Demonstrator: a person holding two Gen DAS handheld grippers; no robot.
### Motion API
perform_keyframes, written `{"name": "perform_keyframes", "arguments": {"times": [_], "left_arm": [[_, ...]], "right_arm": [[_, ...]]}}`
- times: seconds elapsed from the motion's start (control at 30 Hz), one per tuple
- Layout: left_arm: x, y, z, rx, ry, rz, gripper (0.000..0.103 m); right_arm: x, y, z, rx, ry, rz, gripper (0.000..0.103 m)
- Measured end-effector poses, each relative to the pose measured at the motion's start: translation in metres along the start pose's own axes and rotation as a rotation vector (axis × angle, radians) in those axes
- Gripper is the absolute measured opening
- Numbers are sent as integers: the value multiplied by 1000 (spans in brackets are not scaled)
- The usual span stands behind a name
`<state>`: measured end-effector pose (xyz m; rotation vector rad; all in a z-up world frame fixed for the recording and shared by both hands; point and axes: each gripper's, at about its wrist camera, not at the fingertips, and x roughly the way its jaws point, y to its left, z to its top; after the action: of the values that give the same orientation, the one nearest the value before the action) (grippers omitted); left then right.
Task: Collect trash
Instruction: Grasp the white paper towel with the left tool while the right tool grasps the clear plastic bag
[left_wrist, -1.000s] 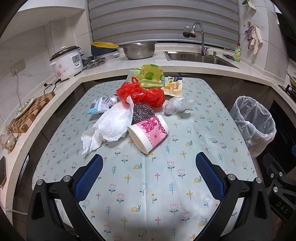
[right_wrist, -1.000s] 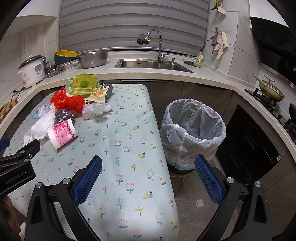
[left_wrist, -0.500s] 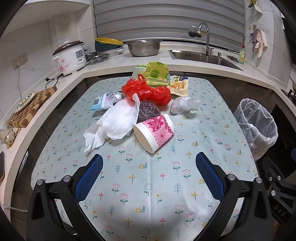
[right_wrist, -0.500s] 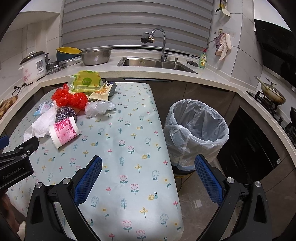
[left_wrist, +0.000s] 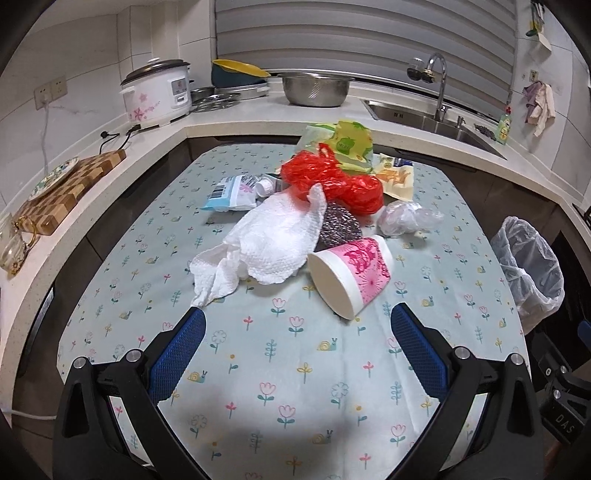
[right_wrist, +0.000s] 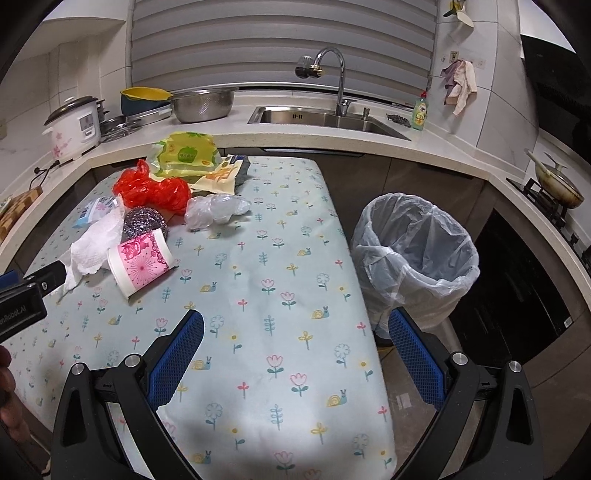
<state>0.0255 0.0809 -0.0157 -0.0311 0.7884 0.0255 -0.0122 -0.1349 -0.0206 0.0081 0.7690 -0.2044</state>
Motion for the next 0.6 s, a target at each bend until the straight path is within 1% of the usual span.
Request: {"name": "perform_keyframes", "arguments": {"times": [0.17, 0.3, 0.43, 0.6], "left_arm": [[16, 26, 6, -31, 11, 31, 96], [34, 45, 10, -40, 40, 43, 96], [53, 59, 17, -51, 62, 38, 96], [69, 72, 30, -87, 73, 13, 96]], "right_arm": [[15, 29, 6, -32, 13, 44, 96], [27, 50, 13, -59, 12, 65, 96], [44, 60, 28, -52, 15, 65, 96], [73, 63, 55, -2, 12, 66, 96]]}}
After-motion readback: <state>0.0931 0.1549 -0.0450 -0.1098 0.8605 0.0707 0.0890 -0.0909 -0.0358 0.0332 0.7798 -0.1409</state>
